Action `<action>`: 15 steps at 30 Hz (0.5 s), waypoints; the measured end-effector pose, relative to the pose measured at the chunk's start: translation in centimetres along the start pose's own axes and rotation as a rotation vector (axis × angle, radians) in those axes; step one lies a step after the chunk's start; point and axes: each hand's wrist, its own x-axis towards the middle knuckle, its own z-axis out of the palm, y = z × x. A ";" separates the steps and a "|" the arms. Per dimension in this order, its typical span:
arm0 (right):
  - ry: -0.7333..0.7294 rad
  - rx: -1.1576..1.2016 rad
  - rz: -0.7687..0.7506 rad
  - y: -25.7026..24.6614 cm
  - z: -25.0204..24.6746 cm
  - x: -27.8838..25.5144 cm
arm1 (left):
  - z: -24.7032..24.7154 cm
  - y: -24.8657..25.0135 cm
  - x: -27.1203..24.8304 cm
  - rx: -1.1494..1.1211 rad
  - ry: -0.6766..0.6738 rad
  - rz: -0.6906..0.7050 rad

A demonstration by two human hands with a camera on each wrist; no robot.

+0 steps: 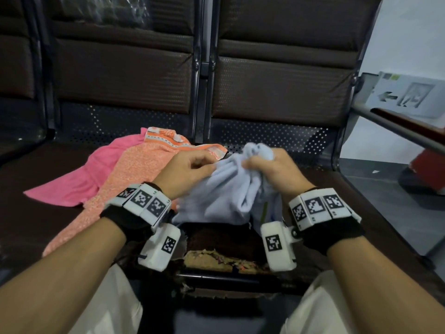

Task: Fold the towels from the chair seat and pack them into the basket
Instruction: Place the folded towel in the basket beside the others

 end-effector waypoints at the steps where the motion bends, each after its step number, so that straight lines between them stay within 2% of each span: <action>1: 0.110 0.050 -0.018 -0.1 -0.3 0.3 | 0.0 -0.4 0.1 0.064 -0.016 -0.006; 3: 0.253 0.097 -0.059 -0.4 -0.8 0.7 | -0.1 -1.0 0.3 0.164 -0.059 -0.014; 9: 0.504 0.293 -0.072 -0.2 -2.1 1.4 | -0.5 -2.1 -0.2 0.441 -0.331 -0.137; 12: 0.575 0.219 -0.046 0.4 -2.4 1.8 | -0.4 -1.4 -0.3 0.266 -0.250 -0.143; 15: 0.501 0.123 0.050 1.3 -2.1 2.0 | -0.3 -0.8 -0.1 0.145 -0.117 -0.117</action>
